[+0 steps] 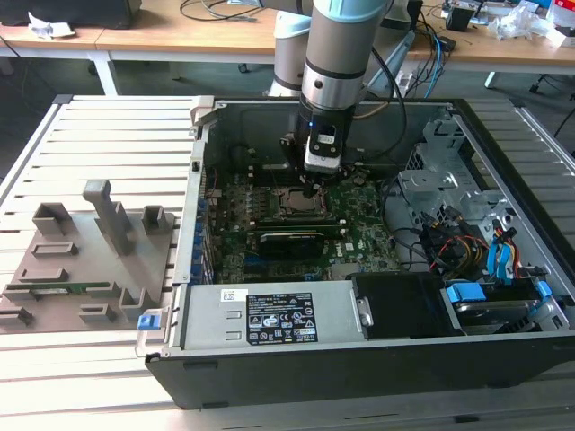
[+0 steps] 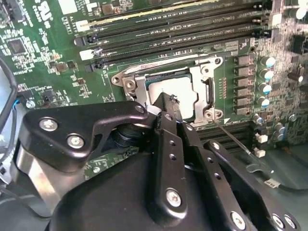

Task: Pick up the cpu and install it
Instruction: 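Install the first cpu locking lever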

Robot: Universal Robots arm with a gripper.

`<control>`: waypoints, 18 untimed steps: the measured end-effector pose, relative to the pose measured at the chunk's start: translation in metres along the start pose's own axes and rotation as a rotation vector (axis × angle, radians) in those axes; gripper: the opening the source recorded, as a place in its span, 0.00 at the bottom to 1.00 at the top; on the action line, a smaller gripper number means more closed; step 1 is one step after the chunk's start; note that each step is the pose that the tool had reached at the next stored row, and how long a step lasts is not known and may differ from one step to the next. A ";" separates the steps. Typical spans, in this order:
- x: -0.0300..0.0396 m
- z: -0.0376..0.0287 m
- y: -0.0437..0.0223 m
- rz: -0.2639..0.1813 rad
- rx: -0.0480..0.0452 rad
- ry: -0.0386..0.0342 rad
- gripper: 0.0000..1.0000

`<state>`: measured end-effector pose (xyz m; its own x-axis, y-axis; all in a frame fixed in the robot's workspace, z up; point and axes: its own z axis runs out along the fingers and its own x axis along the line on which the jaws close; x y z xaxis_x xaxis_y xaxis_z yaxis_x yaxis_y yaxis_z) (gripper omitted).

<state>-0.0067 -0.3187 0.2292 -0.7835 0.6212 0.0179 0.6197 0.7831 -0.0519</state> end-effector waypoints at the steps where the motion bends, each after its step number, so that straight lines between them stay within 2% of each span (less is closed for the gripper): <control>1: 0.0000 0.0000 0.0000 -0.012 0.0002 -0.0006 0.11; 8: 0.0000 0.0000 0.0000 -0.161 0.0028 -0.0083 0.11; 18: 0.0000 0.0000 0.0000 -0.266 0.0047 -0.0138 0.11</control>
<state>-0.0067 -0.3187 0.2291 -0.9195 0.3928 0.0179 0.3915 0.9187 -0.0519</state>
